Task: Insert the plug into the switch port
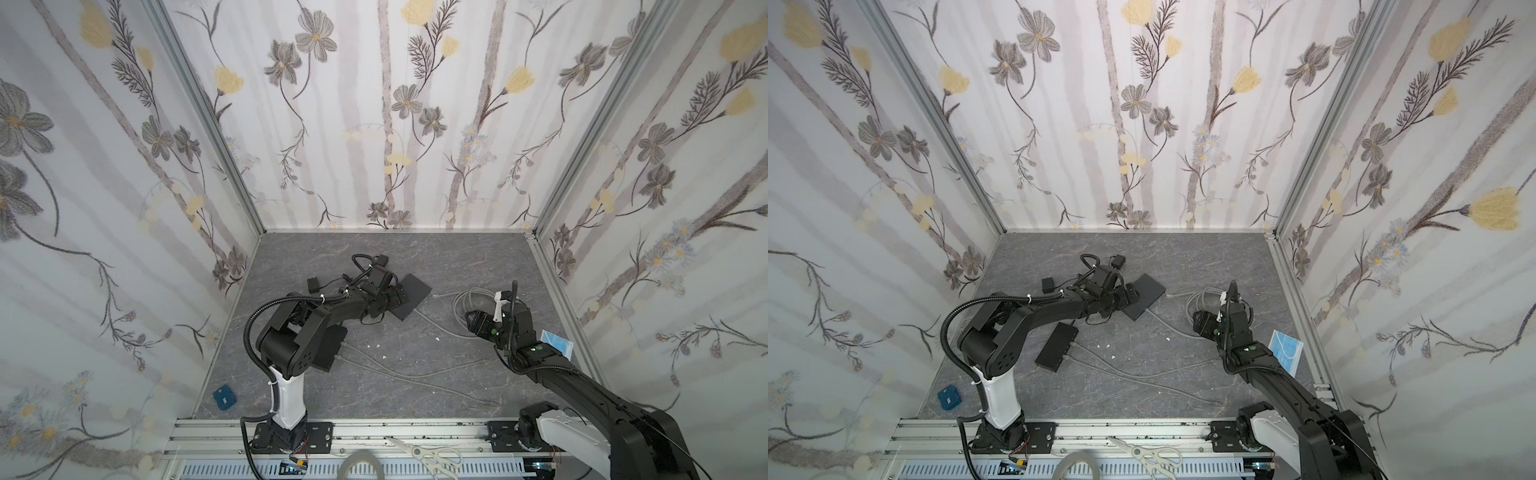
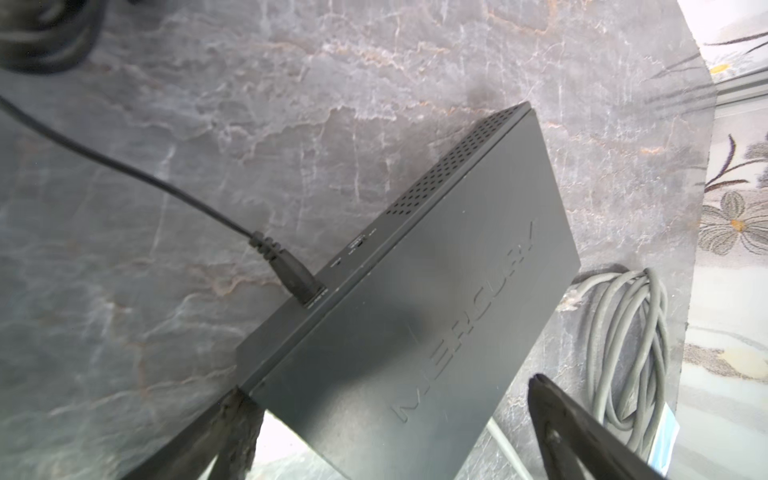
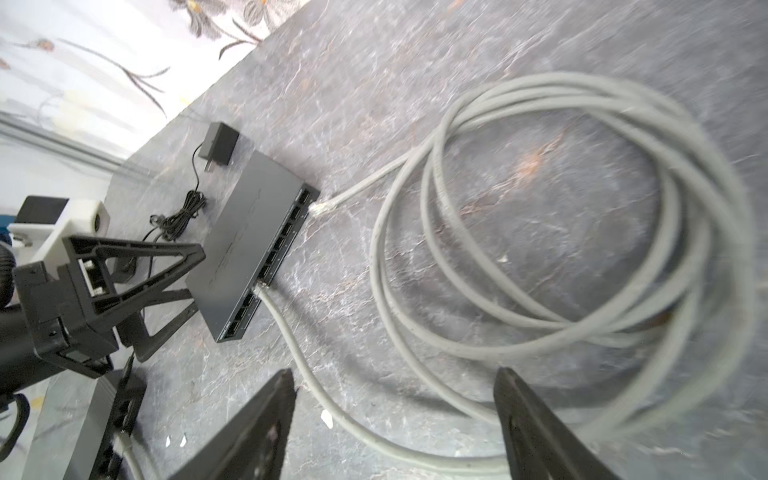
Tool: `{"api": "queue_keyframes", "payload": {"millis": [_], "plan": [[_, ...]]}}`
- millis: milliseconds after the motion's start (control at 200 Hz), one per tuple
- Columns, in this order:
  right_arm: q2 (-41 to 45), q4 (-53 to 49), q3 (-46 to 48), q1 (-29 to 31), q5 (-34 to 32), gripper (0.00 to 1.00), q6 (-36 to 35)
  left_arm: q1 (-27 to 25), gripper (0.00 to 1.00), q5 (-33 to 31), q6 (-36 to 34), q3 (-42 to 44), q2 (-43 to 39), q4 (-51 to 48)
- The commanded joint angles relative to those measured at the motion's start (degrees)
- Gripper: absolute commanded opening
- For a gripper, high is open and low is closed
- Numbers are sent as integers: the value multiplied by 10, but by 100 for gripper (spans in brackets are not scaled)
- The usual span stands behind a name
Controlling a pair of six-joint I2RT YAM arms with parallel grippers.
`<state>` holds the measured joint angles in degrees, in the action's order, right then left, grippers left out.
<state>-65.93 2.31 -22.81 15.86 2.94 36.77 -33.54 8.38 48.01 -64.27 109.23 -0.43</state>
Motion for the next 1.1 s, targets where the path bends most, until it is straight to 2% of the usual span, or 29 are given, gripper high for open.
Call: {"api": "queue_keyframes", "payload": {"millis": [0, 120, 265, 405, 565, 695, 799, 949, 1094], "plan": [[34, -73, 5, -25, -39, 77, 17, 4, 100, 0, -2, 3, -2, -28], [76, -98, 31, -49, -23, 78, 60, 4, 100, -4, -17, 33, -49, -25], [85, -76, 57, -65, 46, 78, 93, 4, 100, 1, -31, 108, -133, -28], [55, -32, 63, -71, 92, 78, 113, 1, 100, 18, -37, 191, -220, -43], [3, 38, 62, -73, 128, 78, 136, -6, 100, 45, -6, 270, -293, -51], [-54, 91, 41, -74, 134, 77, 119, -14, 100, 42, 27, 308, -339, -58], [-98, 94, 1, -76, 128, 77, 84, -25, 100, 47, 53, 329, -368, -57], [-79, 62, -22, -77, 83, 77, 61, -33, 100, -48, 93, 331, -438, -170], [-35, 31, -12, -76, 53, 78, 50, -35, 100, -132, 172, 335, -532, -302]]}}
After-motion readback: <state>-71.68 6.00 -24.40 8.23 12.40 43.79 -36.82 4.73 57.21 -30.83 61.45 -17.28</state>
